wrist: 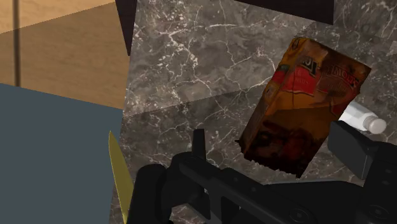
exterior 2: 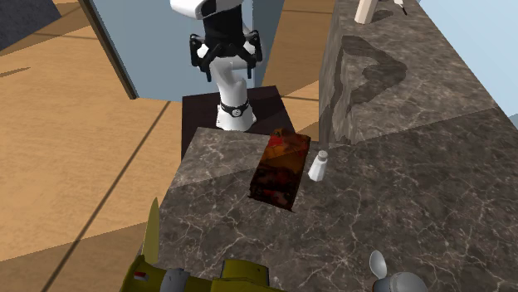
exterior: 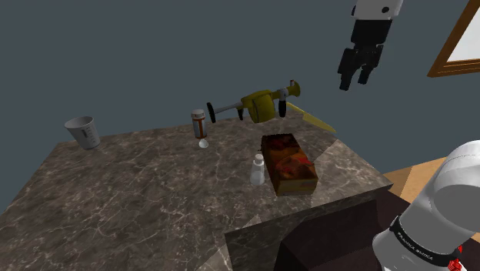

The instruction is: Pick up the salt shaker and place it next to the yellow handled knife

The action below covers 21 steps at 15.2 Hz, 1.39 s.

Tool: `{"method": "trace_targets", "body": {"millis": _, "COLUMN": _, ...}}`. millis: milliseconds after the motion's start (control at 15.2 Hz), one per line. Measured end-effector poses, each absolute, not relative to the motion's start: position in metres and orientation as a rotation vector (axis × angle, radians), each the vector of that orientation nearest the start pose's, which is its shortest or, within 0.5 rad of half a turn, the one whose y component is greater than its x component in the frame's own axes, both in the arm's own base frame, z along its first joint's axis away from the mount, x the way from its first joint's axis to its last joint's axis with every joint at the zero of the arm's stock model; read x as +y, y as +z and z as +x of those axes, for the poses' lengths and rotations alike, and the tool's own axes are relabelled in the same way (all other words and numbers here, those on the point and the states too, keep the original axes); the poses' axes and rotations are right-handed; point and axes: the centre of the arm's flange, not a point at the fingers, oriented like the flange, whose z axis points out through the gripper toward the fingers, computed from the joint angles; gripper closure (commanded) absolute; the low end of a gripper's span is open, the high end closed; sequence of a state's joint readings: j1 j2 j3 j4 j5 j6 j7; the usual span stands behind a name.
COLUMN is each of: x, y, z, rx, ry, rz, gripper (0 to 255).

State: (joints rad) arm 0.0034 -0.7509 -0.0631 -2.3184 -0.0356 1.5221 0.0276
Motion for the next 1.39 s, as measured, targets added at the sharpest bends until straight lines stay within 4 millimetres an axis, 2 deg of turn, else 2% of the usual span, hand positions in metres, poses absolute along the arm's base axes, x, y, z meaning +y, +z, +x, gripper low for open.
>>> {"method": "trace_targets", "body": {"millis": 198, "x": -0.017, "y": 0.585, "z": 0.317, "rx": 0.103, "ry": 0.076, "rz": -3.135, "gripper": 0}}
{"method": "trace_targets", "body": {"millis": 462, "x": 0.022, "y": 0.56, "z": 0.338, "rx": 0.079, "ry": 0.085, "rz": -3.147, "gripper": 0}}
{"method": "trace_targets", "body": {"millis": 1386, "x": 0.167, "y": 0.453, "z": 0.41, "rx": -0.005, "ry": 0.115, "rz": -3.191, "gripper": 0}}
